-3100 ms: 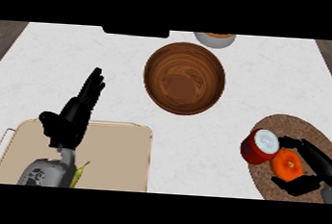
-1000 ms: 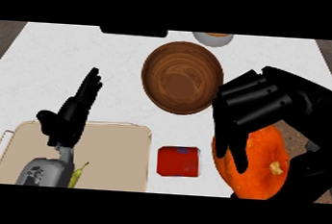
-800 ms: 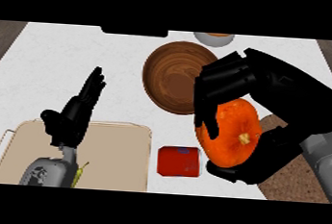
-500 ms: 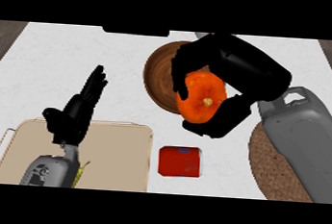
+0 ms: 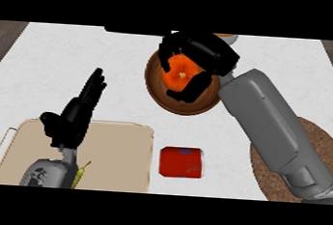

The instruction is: Pick the squash from the placemat and place it in the bowl

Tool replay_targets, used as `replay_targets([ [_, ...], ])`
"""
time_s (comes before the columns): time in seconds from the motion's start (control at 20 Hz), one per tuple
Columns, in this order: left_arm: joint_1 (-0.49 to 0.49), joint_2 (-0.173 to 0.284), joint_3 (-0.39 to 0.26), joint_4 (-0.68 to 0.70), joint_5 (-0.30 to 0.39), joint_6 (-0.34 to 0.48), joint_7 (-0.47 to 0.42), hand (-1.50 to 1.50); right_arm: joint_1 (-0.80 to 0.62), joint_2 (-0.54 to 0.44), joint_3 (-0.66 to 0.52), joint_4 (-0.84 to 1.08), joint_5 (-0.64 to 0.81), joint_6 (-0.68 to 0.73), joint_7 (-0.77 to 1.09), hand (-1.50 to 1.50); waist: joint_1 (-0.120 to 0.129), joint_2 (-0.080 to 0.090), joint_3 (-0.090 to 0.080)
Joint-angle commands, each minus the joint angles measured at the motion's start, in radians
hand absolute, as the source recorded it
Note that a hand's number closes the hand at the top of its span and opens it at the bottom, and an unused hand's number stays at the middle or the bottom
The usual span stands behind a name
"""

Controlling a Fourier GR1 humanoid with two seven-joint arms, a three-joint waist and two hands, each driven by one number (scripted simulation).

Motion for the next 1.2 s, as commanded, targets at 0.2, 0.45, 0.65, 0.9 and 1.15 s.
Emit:
replay_targets([
  [0.2,-0.024,-0.019,-0.013,0.013,-0.031,0.024,-0.006,0.0,-0.081,0.08,-0.017,0.428,0.057,-0.003,-0.139,1.5,0.017,0.009,0.0],
  [0.45,-0.042,-0.01,-0.009,0.008,-0.007,-0.006,0.038,0.0,-0.147,0.066,-0.022,0.604,0.066,0.111,-0.291,-1.5,0.025,0.012,0.001],
  [0.65,-0.07,-0.021,-0.009,-0.006,-0.019,0.015,0.053,0.0,-0.157,0.086,-0.083,0.684,0.023,0.127,-0.413,-1.5,0.025,0.012,0.001],
  [0.9,-0.028,-0.016,-0.005,-0.018,-0.025,0.019,0.026,0.0,-0.193,0.088,-0.205,0.684,-0.094,0.189,-0.457,-1.5,0.008,0.003,0.001],
  [1.15,-0.005,-0.003,0.015,0.027,-0.009,-0.007,-0.023,0.0,-0.287,0.029,-0.303,0.75,-0.182,0.301,-0.382,-1.5,0.008,0.004,0.0],
])
